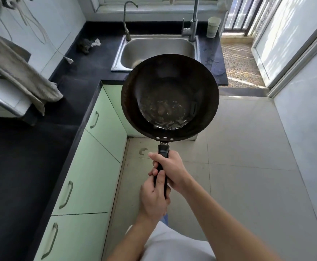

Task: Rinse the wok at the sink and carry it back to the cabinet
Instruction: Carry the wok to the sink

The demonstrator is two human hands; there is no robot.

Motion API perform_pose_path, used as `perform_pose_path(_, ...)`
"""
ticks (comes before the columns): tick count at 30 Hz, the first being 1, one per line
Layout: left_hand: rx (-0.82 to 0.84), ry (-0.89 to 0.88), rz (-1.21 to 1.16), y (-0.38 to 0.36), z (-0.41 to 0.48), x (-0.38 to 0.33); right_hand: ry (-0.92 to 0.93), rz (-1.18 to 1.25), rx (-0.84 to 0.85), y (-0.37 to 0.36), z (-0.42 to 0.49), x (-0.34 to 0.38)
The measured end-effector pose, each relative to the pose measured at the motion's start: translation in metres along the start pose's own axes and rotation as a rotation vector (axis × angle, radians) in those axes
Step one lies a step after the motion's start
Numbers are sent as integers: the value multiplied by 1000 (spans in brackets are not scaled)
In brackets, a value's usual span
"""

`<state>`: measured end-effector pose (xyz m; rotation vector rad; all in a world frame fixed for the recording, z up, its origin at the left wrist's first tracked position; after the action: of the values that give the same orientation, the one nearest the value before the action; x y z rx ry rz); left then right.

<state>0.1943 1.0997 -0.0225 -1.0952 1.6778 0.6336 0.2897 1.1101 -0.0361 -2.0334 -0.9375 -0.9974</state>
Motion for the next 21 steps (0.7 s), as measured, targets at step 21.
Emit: perform_pose_path(21, 87, 51, 84, -1, 268, -94, -24, 57, -108, -9, 251, 119)
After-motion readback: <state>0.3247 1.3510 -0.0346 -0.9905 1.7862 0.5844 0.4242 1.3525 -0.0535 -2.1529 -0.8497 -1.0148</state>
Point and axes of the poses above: each hand's wrist, its own z-axis towards the middle knuckle, its own y-axis out of the back of the hand, x = y × z, the point moved 10 cm from there along z, towards the middle knuckle, and after that the axes turned 5 degrees about -z, right-handed, at the moved point
